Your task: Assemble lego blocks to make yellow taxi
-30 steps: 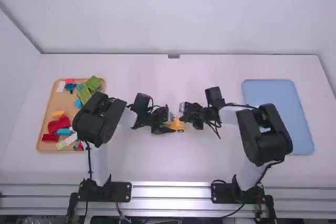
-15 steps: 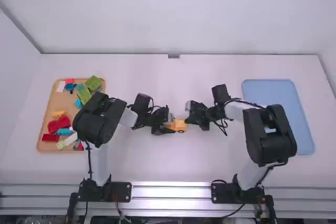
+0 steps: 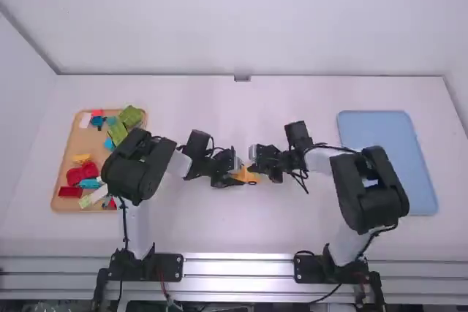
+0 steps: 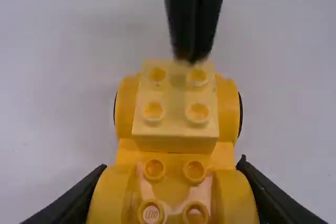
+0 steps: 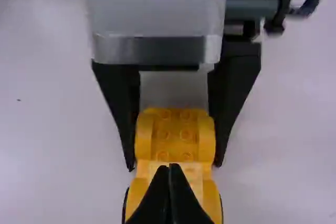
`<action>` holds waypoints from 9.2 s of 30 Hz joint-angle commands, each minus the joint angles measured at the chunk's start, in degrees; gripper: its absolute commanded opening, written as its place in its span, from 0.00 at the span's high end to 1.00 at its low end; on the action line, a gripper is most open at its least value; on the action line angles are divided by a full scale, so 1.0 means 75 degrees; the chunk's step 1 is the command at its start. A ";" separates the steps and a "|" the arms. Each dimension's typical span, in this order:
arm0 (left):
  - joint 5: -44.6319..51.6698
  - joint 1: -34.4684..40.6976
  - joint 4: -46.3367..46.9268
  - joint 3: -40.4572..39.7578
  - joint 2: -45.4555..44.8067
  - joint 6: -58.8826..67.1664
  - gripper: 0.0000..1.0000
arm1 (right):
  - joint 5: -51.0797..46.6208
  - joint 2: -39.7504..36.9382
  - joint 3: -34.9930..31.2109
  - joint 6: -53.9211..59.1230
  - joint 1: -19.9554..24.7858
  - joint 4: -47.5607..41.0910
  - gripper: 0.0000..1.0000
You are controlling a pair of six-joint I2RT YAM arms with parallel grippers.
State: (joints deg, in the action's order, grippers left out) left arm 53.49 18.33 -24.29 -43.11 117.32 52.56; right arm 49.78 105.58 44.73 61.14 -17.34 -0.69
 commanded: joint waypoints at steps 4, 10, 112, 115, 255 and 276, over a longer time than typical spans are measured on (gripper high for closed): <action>-0.0463 0.0050 0.0187 0.0102 0.0210 -0.0067 0.50 | -0.0790 0.0758 -0.0082 -0.1323 -0.0122 0.0146 1.00; -0.0463 0.0050 0.0187 0.0099 0.0210 -0.0064 0.51 | 0.0303 0.0315 0.0463 0.0035 0.0213 -0.1271 1.00; -1.2187 -0.2416 0.8606 -0.0595 -1.2010 -1.0555 0.01 | -0.0329 -0.0003 0.6406 -0.3605 -0.2159 -0.1381 0.02; -1.1529 -0.3089 0.8582 -0.0839 -1.1739 -1.0197 0.01 | -0.0819 -0.0003 0.6406 -0.3605 -0.2302 -0.1402 0.02; -0.5840 -0.3235 0.6114 -0.2072 -0.5321 -0.7291 0.87 | -0.0294 -0.0003 0.6327 -0.4485 -0.1023 -0.2200 0.02; -0.3418 -0.1897 0.0245 0.1309 -0.6458 -0.6315 0.85 | 0.0807 0.0478 0.5152 -0.7921 -0.0632 0.0851 0.00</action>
State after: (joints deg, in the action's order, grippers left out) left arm 23.99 3.46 -21.82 -33.91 69.63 3.84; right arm 58.08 110.45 84.49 8.12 -23.22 5.37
